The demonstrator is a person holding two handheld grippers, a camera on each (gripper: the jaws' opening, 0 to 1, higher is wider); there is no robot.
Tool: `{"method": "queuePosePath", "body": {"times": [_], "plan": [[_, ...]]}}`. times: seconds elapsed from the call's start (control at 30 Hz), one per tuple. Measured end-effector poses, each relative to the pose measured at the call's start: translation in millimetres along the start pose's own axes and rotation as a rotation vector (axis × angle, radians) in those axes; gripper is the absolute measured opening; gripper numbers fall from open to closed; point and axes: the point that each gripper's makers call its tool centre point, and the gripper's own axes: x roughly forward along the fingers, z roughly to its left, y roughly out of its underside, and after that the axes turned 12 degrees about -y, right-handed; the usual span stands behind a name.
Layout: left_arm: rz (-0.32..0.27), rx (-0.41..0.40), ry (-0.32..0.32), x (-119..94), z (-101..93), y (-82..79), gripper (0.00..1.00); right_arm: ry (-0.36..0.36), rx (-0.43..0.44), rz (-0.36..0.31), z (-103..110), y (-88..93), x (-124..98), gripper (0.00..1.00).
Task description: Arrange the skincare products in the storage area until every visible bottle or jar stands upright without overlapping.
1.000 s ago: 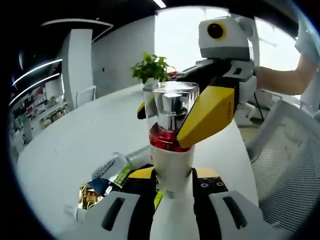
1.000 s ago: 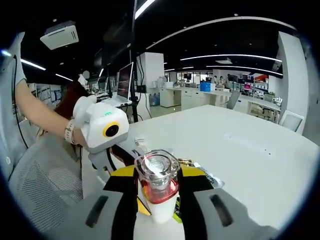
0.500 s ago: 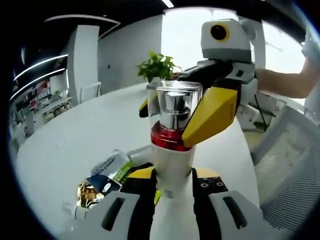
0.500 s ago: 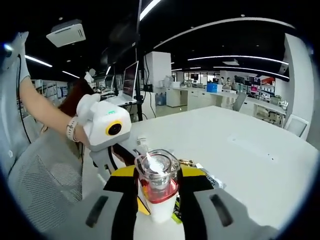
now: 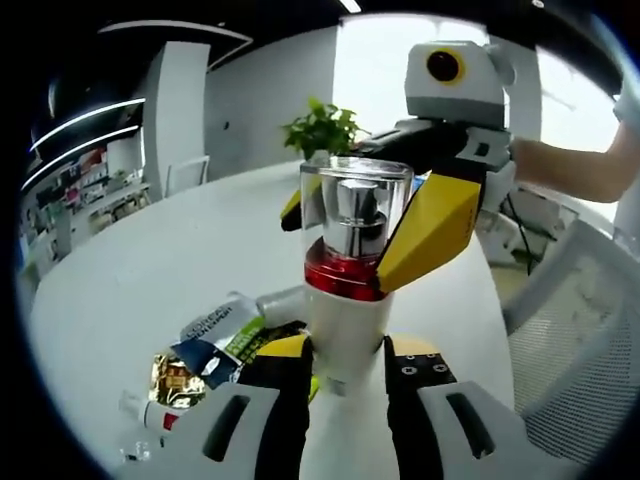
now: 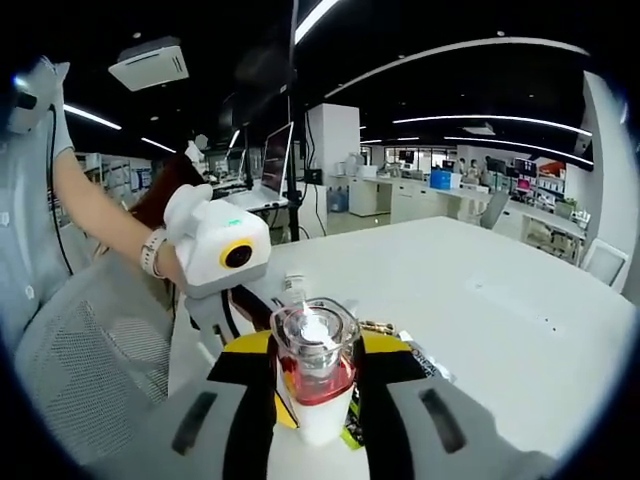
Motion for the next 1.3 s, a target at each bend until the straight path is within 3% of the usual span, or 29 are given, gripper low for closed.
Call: {"method": "queuePosePath", "body": {"times": [0.3, 0.57, 0.9, 1.3], "plan": [[0.009, 0.028, -0.003, -3, -1.5, 3.2, 0.28, 0.045, 0.015, 0.046, -3, 7.8, -2, 0.36], [0.019, -0.001, -0.034, -19, 5.6, 2.3, 0.40, 0.074, 0.049, 0.068, -2, 11.7, -8, 0.47], [0.000, -0.042, -0.076, -53, 7.9, -5.1, 0.60, 0.089, 0.099, 0.114, 24, 25.6, -18, 0.64], [0.008, -0.076, -0.115, -87, 2.8, -7.3, 0.81, 0.153, 0.130, 0.107, 41, 21.9, -40, 0.83]]}}
